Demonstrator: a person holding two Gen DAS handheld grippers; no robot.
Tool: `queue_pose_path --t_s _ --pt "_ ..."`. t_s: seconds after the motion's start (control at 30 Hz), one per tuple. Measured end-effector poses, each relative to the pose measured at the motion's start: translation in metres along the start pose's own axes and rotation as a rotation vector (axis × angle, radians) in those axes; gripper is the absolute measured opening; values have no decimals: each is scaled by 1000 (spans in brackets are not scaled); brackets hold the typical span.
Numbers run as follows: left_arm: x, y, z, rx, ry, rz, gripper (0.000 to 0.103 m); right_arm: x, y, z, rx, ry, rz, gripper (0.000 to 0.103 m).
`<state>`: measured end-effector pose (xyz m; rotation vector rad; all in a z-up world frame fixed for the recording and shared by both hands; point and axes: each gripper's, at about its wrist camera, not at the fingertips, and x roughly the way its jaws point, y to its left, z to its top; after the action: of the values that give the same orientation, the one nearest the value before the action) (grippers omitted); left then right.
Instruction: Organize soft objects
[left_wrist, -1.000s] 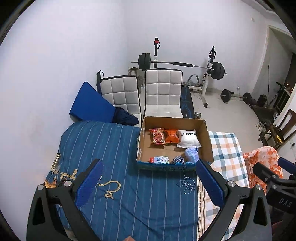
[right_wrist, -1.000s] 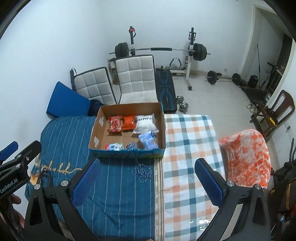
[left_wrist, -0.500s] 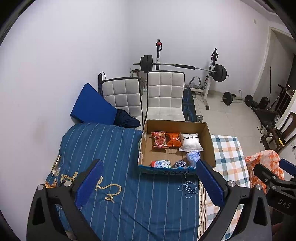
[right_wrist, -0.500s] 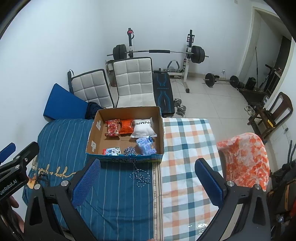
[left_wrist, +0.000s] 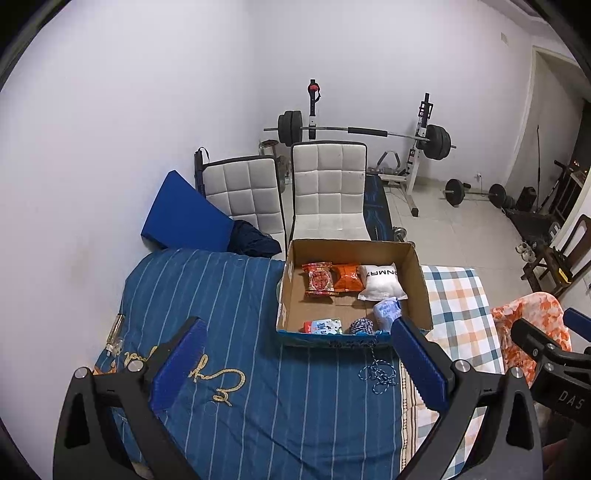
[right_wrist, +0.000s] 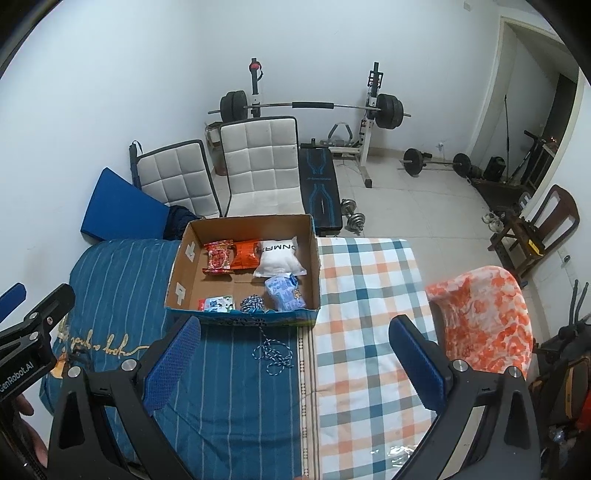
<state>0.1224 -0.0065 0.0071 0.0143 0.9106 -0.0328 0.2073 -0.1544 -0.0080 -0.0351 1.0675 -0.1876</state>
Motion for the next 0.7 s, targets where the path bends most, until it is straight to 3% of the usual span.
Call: queue_pose_path --t_s 0.7 --pt "7 0 -7 3 23 -5 103 -6 4 0 -11 -9 -19 103"
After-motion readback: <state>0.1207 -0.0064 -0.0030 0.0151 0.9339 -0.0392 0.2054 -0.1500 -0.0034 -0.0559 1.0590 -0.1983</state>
